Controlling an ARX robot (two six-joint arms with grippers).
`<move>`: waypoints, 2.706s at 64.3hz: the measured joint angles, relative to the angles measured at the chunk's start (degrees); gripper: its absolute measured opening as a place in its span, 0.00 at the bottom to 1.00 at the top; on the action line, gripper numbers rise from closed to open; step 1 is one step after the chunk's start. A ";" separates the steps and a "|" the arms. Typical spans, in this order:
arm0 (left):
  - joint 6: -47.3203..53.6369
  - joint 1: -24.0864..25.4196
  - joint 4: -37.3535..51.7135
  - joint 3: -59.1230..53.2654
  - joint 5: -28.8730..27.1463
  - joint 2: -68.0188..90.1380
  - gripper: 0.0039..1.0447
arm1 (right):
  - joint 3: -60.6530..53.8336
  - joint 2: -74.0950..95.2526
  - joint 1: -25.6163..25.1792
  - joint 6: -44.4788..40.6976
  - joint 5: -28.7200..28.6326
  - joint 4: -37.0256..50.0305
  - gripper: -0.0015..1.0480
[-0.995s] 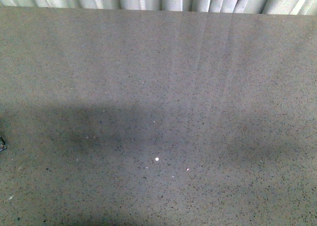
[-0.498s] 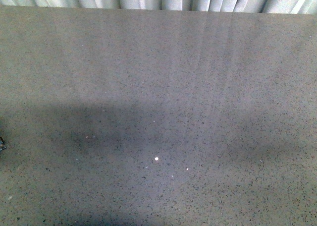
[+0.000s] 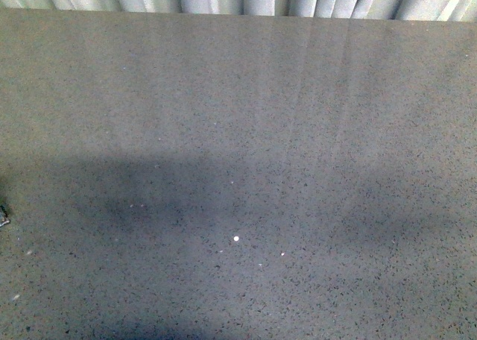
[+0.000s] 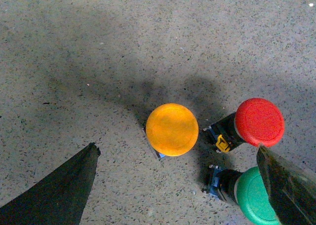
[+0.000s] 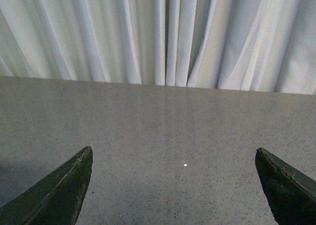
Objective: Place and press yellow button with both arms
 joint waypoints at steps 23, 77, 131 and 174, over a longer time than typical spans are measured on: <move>4.90 -1.16 2.27 3.06 -0.24 6.91 0.91 | 0.00 0.00 0.00 0.00 0.00 0.00 0.91; 8.52 -1.90 2.67 5.03 -0.79 13.92 0.91 | 0.00 0.00 0.00 0.02 0.00 0.00 0.91; 9.42 -3.17 4.39 6.34 -2.43 18.29 0.91 | 0.00 0.00 0.00 0.00 0.00 0.00 0.91; 9.81 -3.91 4.48 6.34 -3.48 18.51 0.63 | 0.00 0.00 0.00 0.00 0.00 0.00 0.91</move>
